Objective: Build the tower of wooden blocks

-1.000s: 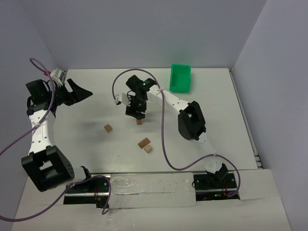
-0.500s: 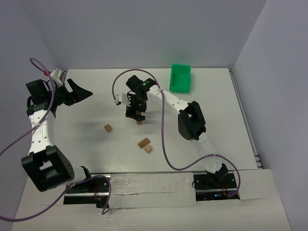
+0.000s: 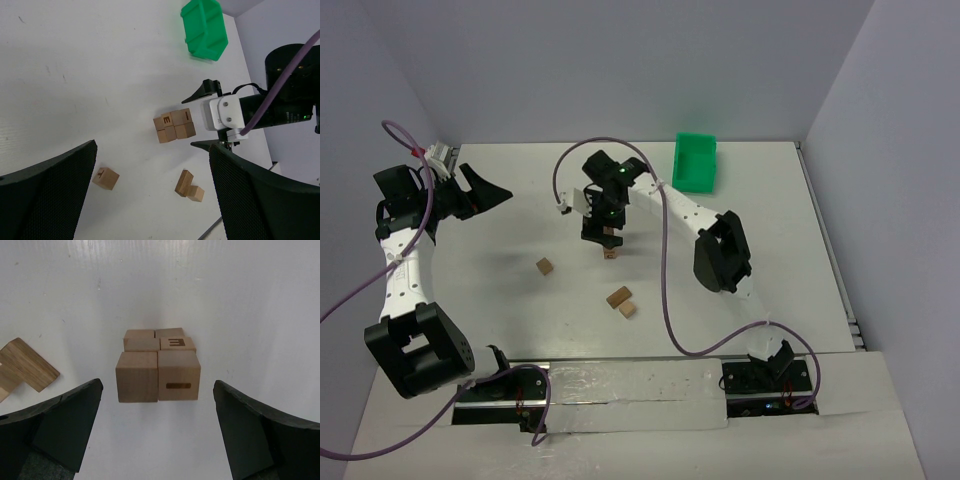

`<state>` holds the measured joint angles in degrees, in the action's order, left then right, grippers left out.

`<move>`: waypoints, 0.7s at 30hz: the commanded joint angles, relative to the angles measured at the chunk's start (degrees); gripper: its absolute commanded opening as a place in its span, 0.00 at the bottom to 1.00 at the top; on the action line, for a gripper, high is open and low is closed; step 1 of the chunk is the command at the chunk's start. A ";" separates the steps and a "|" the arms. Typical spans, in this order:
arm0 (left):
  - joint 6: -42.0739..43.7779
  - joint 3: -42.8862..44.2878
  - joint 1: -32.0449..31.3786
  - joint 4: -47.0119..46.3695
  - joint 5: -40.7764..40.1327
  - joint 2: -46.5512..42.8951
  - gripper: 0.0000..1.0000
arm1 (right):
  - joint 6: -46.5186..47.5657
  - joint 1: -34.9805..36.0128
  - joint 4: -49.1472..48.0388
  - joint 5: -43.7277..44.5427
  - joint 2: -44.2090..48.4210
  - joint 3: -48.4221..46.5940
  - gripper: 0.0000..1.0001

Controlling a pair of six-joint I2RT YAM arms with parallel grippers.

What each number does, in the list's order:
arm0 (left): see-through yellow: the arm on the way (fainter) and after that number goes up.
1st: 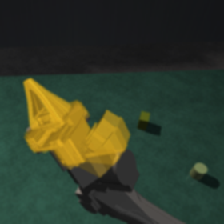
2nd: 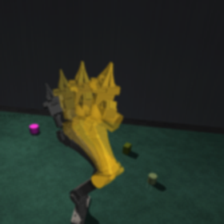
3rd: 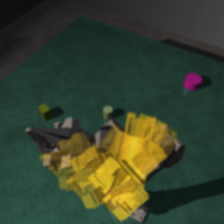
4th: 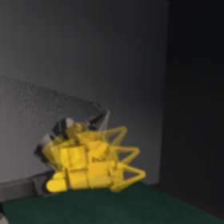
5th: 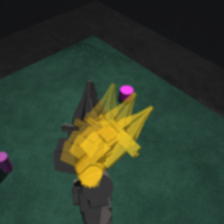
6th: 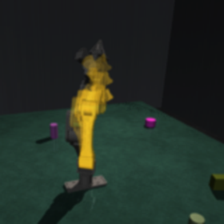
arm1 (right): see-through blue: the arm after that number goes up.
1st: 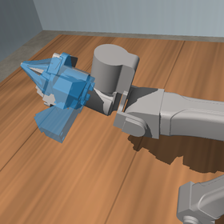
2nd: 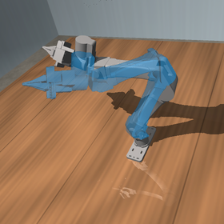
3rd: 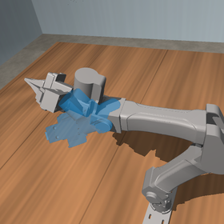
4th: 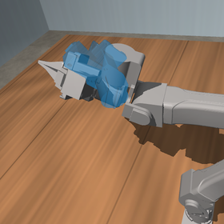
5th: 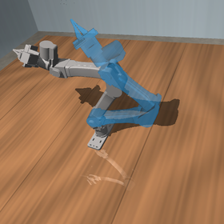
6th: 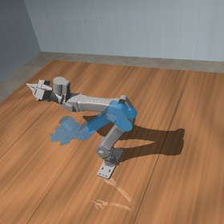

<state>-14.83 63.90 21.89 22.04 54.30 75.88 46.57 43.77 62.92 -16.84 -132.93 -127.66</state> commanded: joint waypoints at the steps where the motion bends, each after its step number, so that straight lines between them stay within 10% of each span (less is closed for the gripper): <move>1: 0.24 1.76 0.52 -1.95 1.28 -0.91 0.99 | 1.56 0.62 2.86 1.08 6.06 -3.99 1.00; 12: 6.69 1.62 0.42 1.98 -2.60 -1.40 0.99 | -1.32 -0.06 1.65 -2.46 16.56 -3.88 1.00; 21: 43.29 3.91 -0.18 21.65 -7.15 -1.00 0.92 | -11.03 -5.61 -4.39 -12.06 31.83 12.24 1.00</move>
<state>6.81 64.29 21.88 32.46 49.03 75.75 41.23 41.06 61.11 -23.51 -107.73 -121.19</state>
